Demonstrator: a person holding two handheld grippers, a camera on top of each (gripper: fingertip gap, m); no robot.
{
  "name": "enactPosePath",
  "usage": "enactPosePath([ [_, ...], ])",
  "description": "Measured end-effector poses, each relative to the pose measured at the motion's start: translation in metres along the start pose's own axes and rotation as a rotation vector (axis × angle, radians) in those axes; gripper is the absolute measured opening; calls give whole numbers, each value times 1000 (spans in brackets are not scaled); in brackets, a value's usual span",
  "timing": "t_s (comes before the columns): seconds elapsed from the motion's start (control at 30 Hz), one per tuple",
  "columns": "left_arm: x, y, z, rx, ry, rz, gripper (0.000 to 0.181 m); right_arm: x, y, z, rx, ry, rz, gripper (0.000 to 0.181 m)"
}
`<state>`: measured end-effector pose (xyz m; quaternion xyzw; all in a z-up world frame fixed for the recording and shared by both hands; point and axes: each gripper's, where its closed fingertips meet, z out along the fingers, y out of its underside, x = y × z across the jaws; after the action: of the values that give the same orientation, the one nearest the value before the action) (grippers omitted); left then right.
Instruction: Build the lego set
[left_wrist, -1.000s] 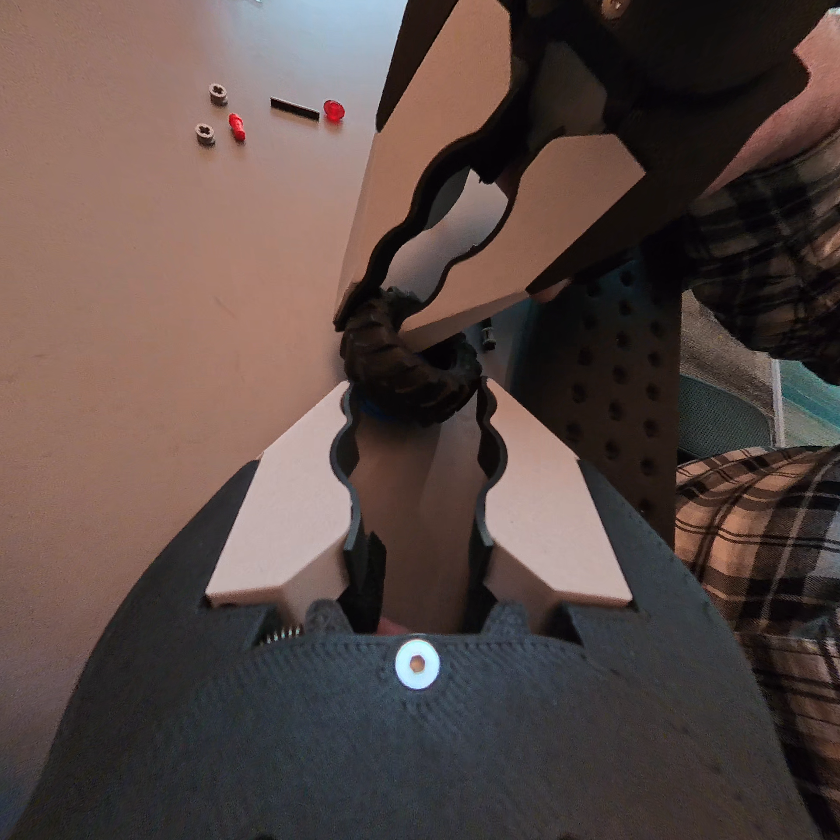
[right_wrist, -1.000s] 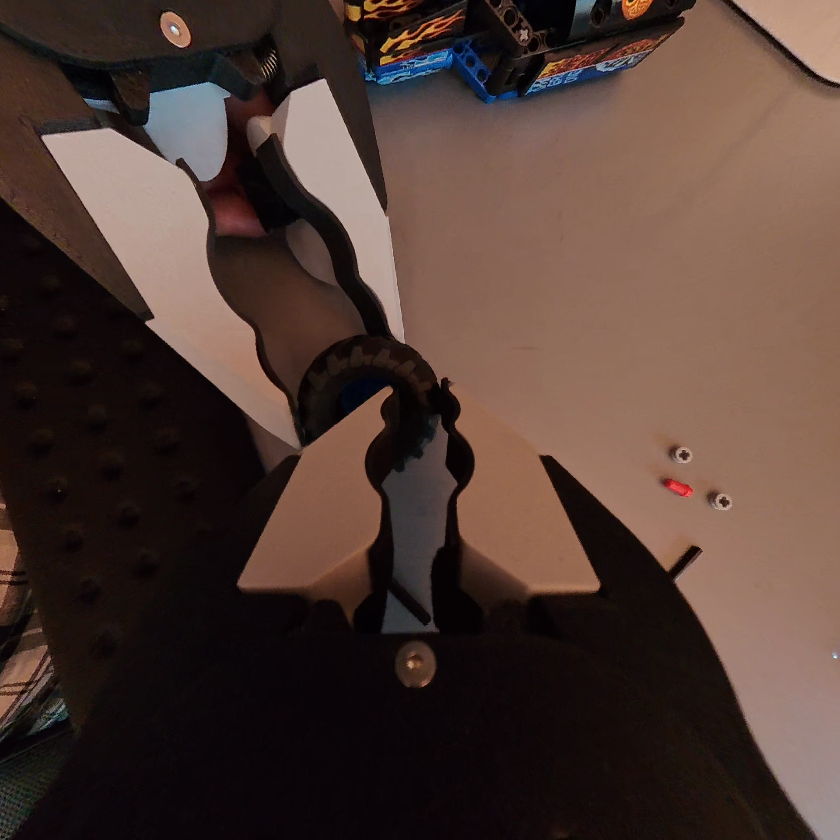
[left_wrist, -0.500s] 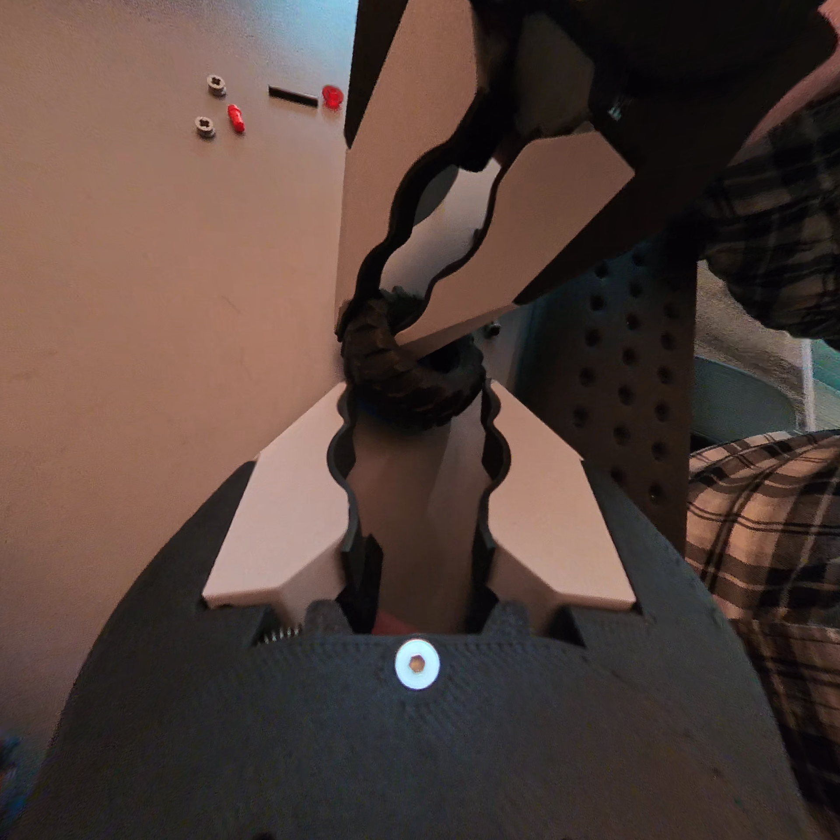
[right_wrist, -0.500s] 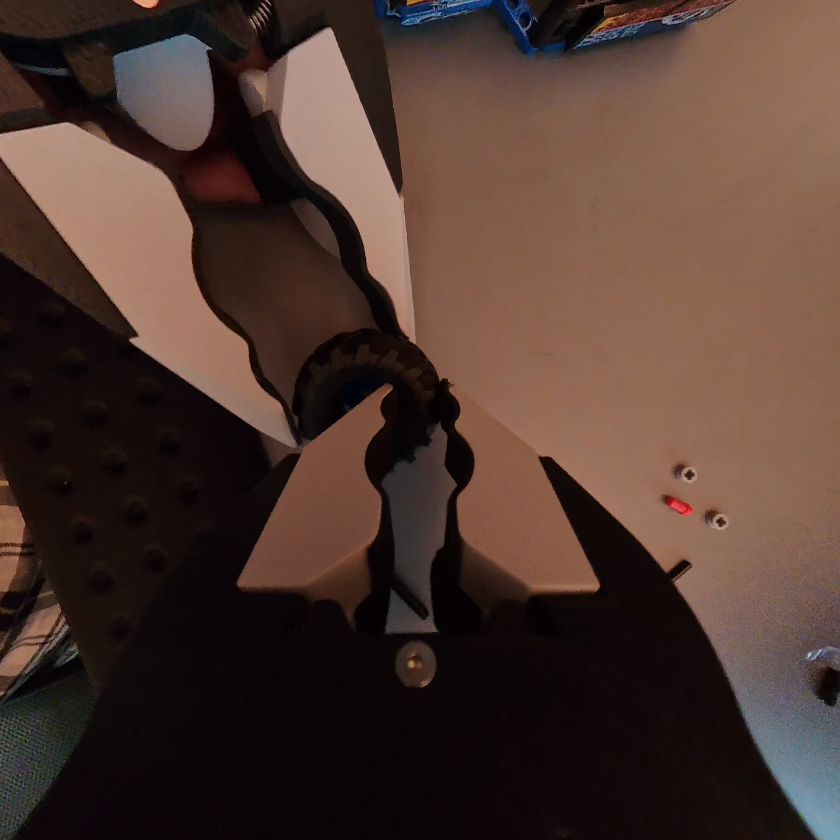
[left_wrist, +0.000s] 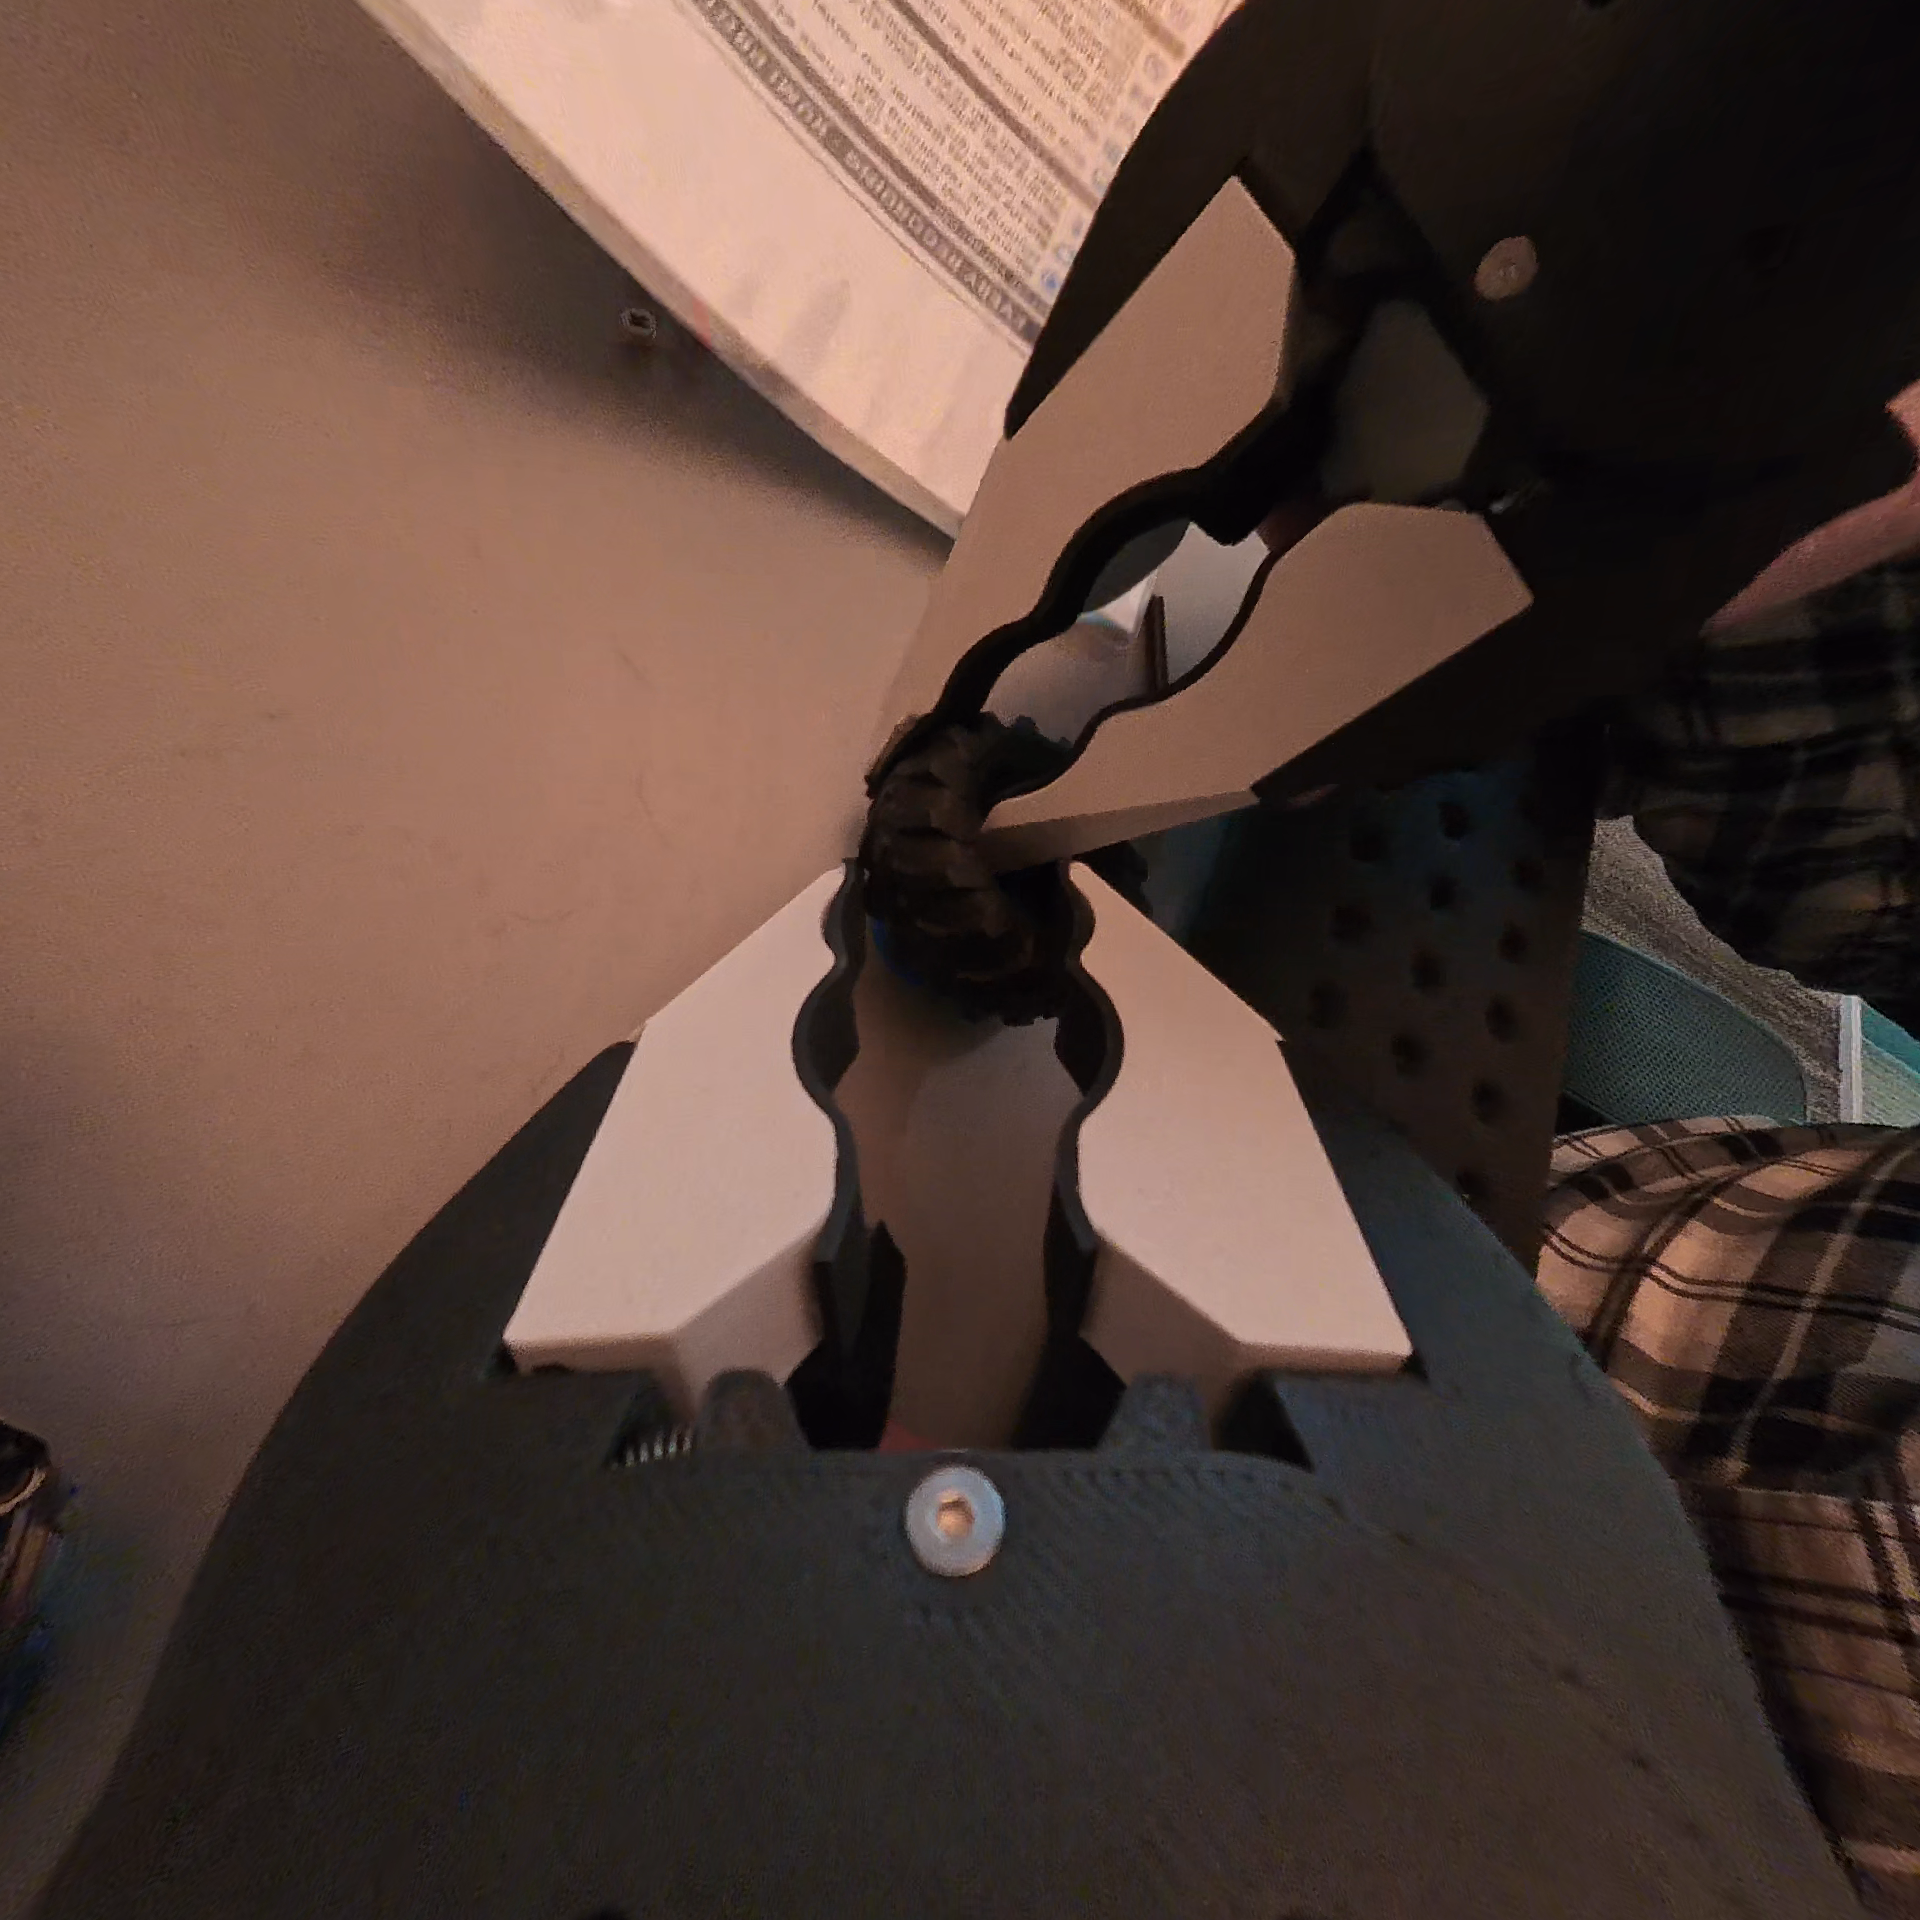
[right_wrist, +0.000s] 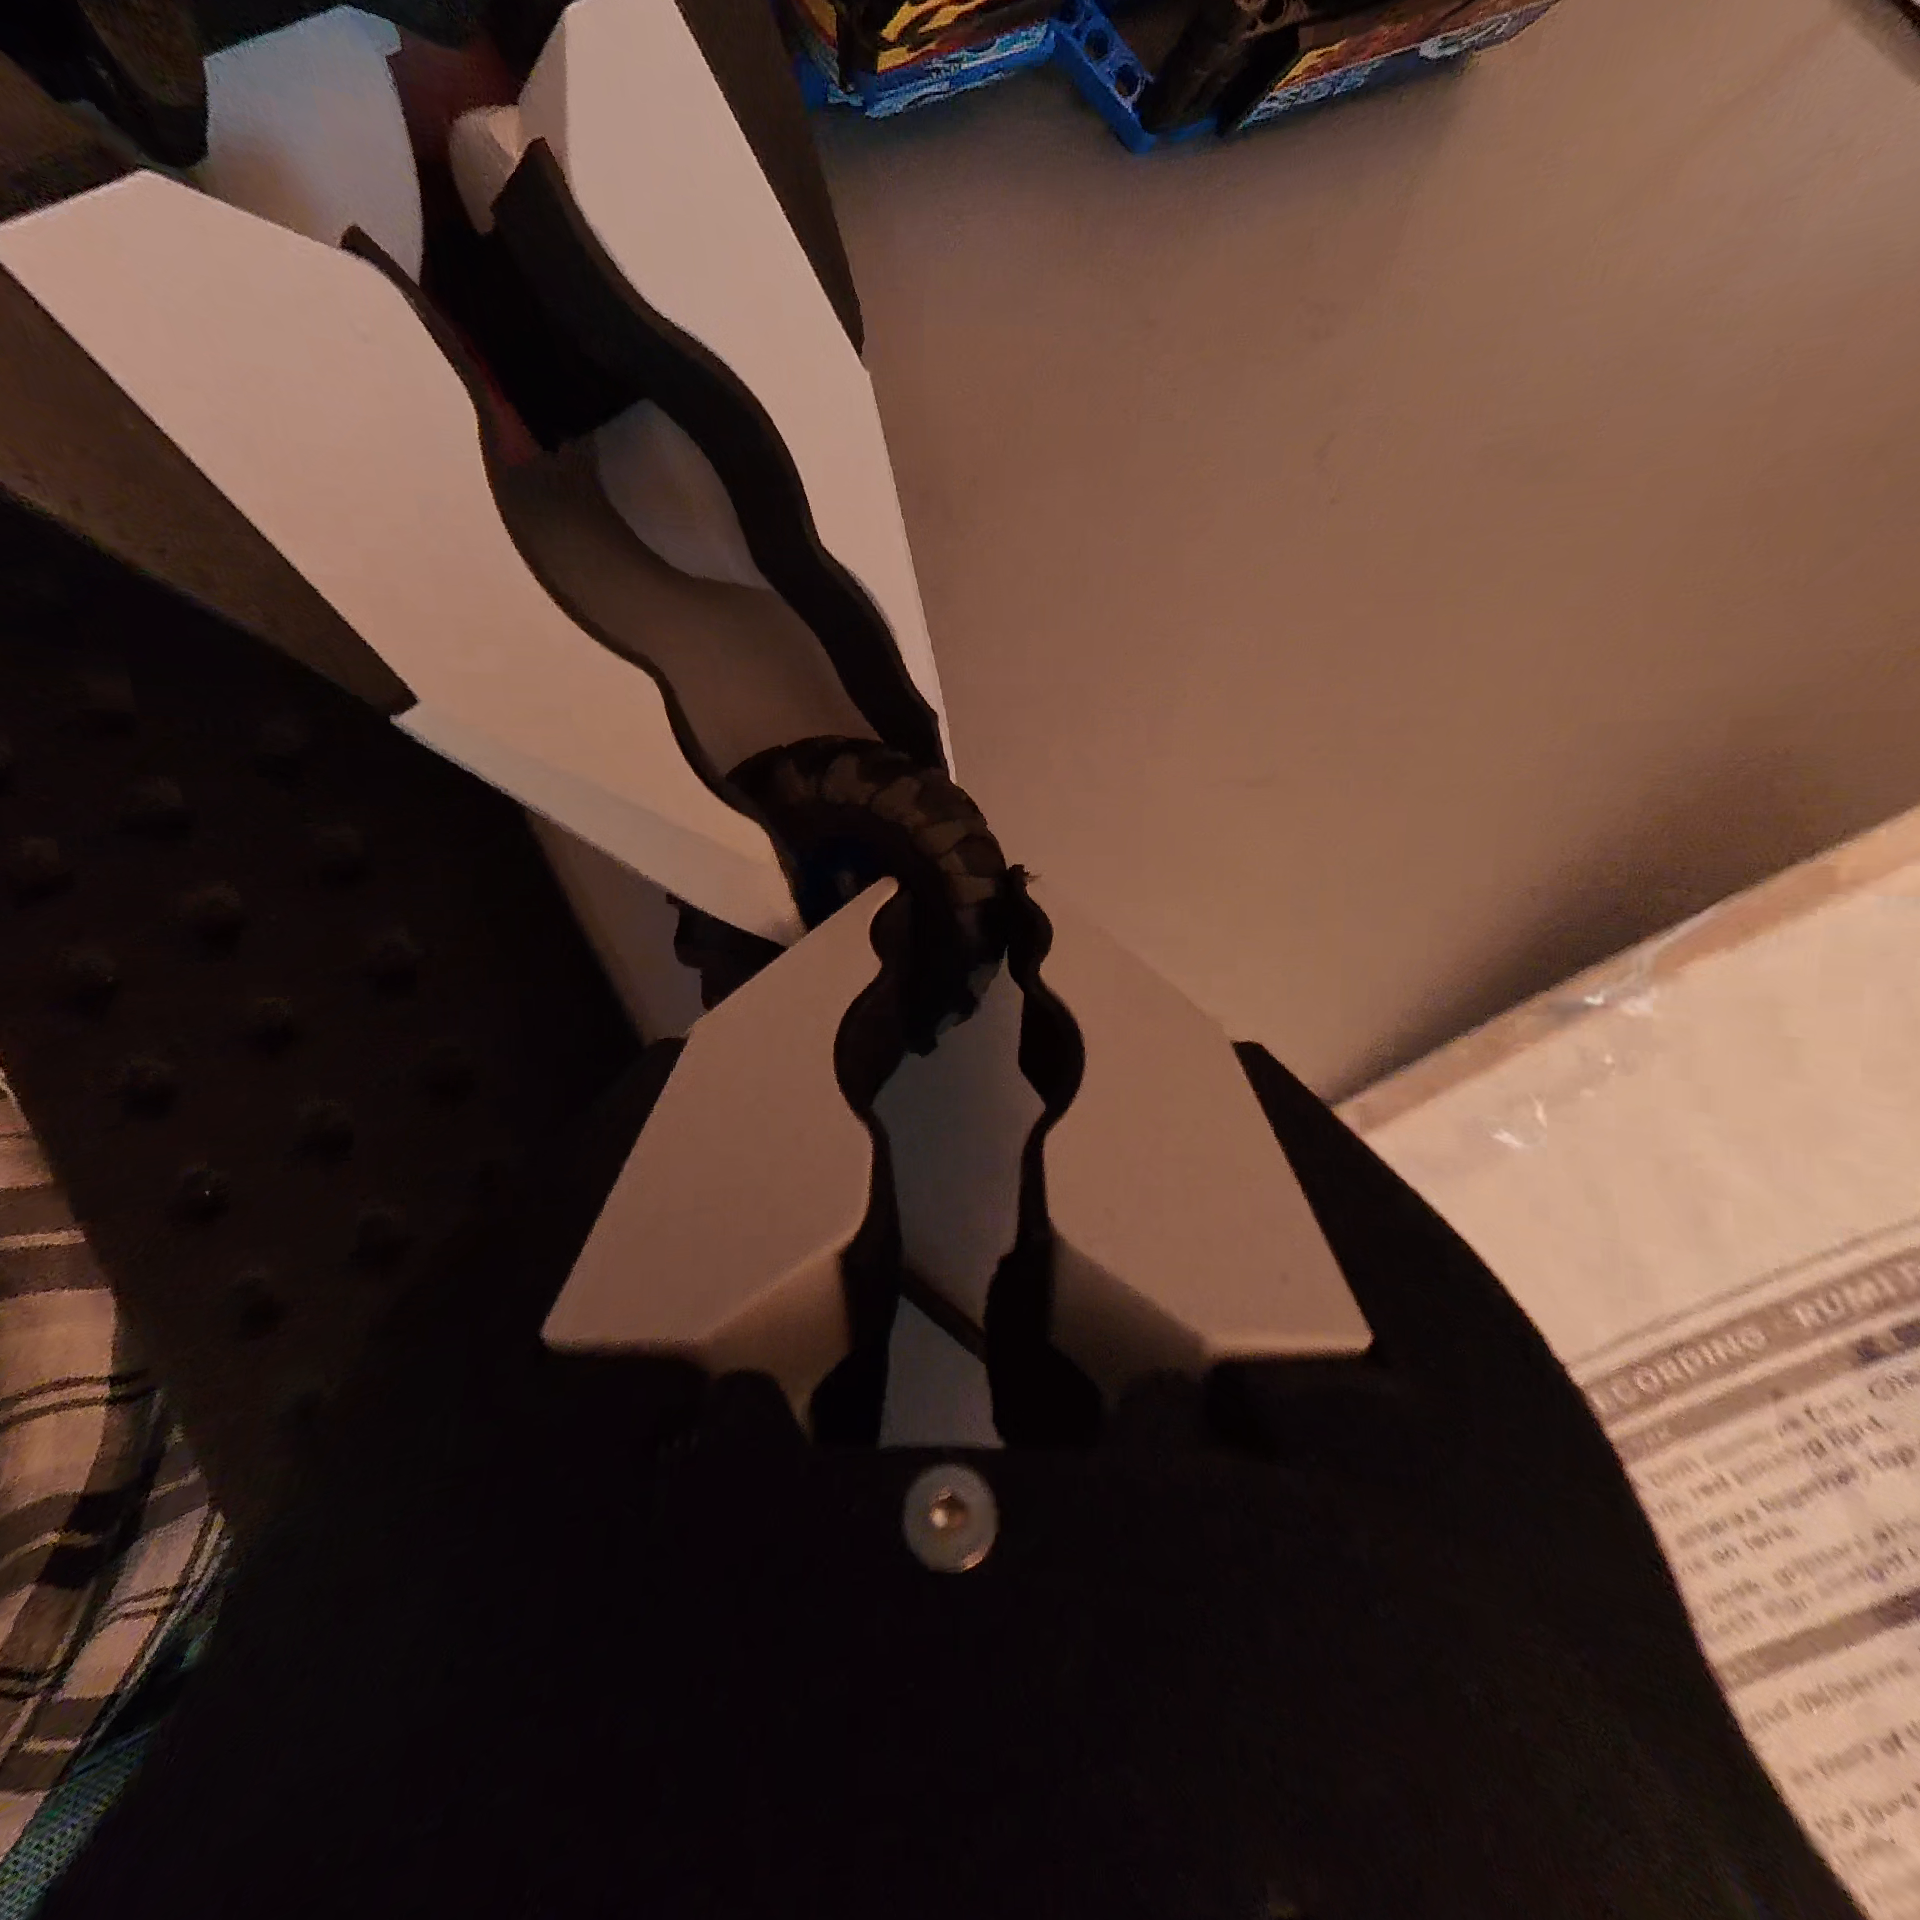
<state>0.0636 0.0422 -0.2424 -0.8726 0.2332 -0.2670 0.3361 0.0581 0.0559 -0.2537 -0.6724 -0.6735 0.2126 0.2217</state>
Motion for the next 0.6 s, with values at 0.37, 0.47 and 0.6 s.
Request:
enactPosePath([
  [0.37, 2, 1, 1, 11, 138, -98, 30, -6, -2, -4, 73, -185, 30, 17],
  [0.47, 2, 1, 1, 12, 132, -82, 30, -7, -2, -4, 99, -195, 28, 17],
  [0.6, 1, 2, 2, 16, 125, -44, 29, -7, -2, -3, 116, -204, 21, 17],
])
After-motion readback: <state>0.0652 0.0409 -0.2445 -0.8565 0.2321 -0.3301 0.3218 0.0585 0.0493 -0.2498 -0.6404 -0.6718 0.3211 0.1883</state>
